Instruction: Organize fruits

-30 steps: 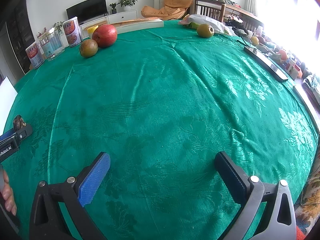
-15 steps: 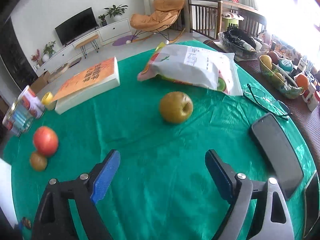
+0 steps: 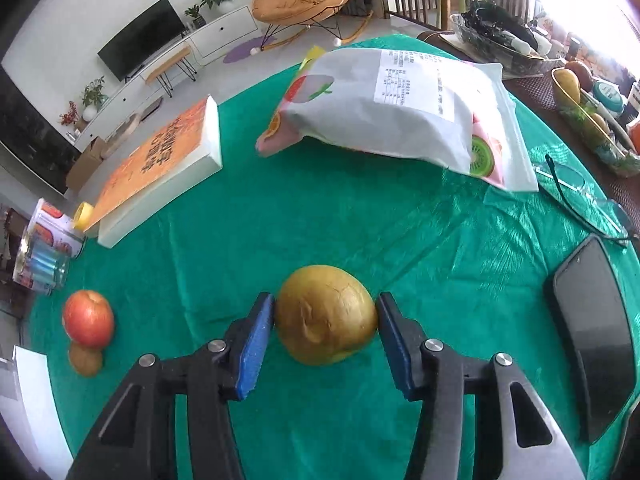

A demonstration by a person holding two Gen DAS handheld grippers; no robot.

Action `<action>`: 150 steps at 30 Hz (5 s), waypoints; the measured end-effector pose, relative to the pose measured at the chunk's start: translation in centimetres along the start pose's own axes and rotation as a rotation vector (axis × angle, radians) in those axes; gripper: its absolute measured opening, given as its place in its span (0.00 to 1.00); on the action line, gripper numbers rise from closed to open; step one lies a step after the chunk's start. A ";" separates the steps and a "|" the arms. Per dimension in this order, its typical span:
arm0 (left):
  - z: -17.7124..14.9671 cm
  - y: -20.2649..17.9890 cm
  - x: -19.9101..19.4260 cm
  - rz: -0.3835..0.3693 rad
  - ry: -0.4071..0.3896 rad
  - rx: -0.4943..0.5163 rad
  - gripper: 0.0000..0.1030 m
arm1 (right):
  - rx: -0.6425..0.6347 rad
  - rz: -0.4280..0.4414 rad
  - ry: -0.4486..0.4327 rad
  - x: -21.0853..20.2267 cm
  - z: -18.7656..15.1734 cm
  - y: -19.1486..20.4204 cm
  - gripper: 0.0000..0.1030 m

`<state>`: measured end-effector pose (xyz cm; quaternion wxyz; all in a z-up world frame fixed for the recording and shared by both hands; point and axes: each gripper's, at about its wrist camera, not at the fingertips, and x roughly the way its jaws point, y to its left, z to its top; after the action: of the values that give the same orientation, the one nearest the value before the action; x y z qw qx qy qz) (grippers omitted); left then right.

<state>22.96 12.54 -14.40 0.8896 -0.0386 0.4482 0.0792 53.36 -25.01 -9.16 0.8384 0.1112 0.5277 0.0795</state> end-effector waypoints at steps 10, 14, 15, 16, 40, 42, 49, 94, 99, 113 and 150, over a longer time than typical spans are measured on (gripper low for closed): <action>0.0 0.0 0.0 0.000 0.000 0.000 0.98 | -0.252 0.229 -0.122 -3.7 -19.9 13.6 0.51; 0.0 0.0 0.0 0.000 0.000 0.000 0.98 | -0.318 0.168 -0.183 -4.2 -25.6 15.0 0.51; 0.0 0.0 0.0 0.000 0.000 -0.001 0.98 | -0.333 0.146 -0.197 -4.7 -26.5 15.3 0.51; 0.0 0.0 0.0 0.000 0.000 -0.001 0.98 | -0.341 0.130 -0.202 -5.0 -27.2 15.4 0.51; 0.0 0.0 0.1 0.002 0.001 -0.001 0.98 | -0.372 -0.107 -0.162 -3.9 -30.0 16.5 0.86; 0.0 0.0 0.1 0.001 0.000 -0.001 0.98 | -0.368 -0.105 -0.158 -3.9 -30.0 16.4 0.90; 0.0 0.0 0.1 0.001 0.000 -0.001 0.98 | -0.364 -0.112 -0.152 -3.7 -29.9 16.5 0.95; -1.3 0.4 -2.7 -0.119 0.019 0.108 0.96 | -0.143 0.204 -0.186 -6.3 -30.3 11.7 0.99; 0.5 0.4 -1.9 -0.043 0.004 0.076 0.86 | -0.185 0.158 -0.114 -6.4 -28.4 12.3 0.98; -0.8 2.9 -8.4 -0.232 0.020 -0.118 0.39 | -0.296 0.106 0.090 -6.1 -26.6 16.4 0.48; -5.2 20.8 -21.9 0.081 -0.108 -0.375 0.81 | -0.661 0.534 -0.029 -12.8 -32.7 44.3 0.96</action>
<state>2.30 29.99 0.16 0.8856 -0.1814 0.3784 0.1989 17.65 17.78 0.22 0.7863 -0.0295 0.4148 0.4570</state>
